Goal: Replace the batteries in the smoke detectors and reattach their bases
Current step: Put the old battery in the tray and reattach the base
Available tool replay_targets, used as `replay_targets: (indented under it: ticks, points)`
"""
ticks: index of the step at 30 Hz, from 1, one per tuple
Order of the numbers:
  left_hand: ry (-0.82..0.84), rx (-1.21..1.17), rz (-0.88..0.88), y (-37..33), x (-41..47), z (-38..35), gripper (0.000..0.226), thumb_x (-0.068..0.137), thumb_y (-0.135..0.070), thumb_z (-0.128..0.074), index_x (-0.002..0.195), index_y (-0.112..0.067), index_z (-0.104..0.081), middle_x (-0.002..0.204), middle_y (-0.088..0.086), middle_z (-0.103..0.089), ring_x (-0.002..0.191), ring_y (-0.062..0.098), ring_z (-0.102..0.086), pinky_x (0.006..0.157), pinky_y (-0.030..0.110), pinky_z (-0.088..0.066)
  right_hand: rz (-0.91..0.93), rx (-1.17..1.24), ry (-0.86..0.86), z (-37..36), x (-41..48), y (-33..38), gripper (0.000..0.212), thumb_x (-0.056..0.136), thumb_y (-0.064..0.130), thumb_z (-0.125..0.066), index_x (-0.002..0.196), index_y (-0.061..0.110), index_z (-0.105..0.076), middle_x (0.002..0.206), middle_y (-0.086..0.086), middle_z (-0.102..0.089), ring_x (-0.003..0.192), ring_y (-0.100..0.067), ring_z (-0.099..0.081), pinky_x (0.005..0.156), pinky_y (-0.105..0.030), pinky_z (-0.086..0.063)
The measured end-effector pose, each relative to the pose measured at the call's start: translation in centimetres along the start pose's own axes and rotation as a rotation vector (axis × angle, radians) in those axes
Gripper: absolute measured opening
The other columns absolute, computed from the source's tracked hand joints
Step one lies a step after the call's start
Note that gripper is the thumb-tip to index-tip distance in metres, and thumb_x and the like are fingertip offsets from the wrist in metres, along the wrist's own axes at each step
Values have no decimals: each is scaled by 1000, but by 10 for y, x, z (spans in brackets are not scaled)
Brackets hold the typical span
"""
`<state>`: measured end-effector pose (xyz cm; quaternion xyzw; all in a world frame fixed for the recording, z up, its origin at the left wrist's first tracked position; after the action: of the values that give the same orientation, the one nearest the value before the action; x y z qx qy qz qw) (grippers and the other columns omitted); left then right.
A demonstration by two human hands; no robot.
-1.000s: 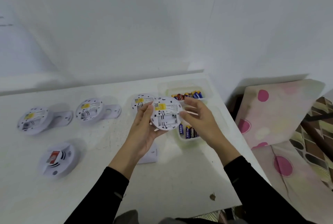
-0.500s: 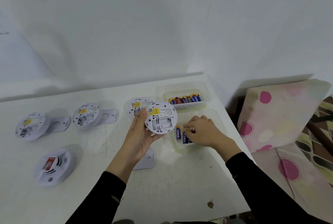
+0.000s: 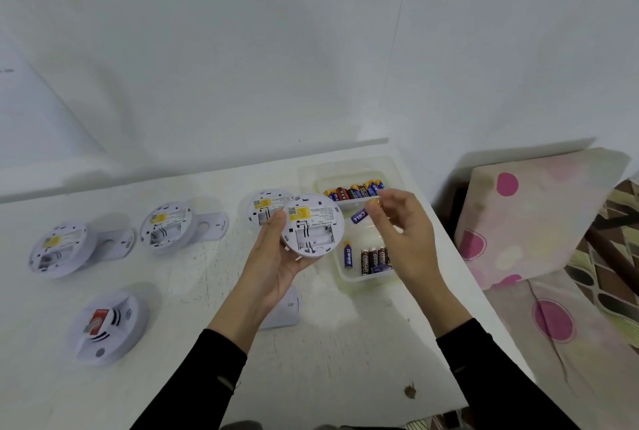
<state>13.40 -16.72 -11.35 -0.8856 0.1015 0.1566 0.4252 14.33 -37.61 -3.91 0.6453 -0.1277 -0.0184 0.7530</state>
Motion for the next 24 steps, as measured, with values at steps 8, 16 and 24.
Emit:
replay_targets:
  ticks: [8,16,24]
  points:
    - [71,-24,-39,-2,-3,-22,42,101,-33,-49,139,-16,-52,129,16,-66,117,36,-64,93,55,-54,113,-28,18,-28,-27,11,12,86,29,-70,96,23,-68,101,14,-69,103,-3,-59,85,-13,-41]
    - [28,-109,-16,4,-2,-26,39,106,-32,-39,138,-14,-52,127,19,-67,115,37,-66,88,51,-58,255,-186,-43,-37,-35,7,19,87,40,-61,93,24,-68,121,10,-56,116,-12,-44,92,-16,-37]
    - [52,-45,-54,-6,-4,-28,36,106,-31,-37,134,-17,-55,124,14,-69,113,33,-67,89,51,-57,351,-185,75,-47,-30,4,8,92,22,-62,91,15,-66,121,-1,-53,119,-12,-50,95,-38,-47]
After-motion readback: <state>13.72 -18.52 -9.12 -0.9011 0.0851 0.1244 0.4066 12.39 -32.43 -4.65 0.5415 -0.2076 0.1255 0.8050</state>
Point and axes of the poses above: each hand's wrist, its own x-axis towards the middle knuckle, its own z-axis out of the back of the hand, y = z × x, the point moved 10 cm from there along x, towards the middle knuckle
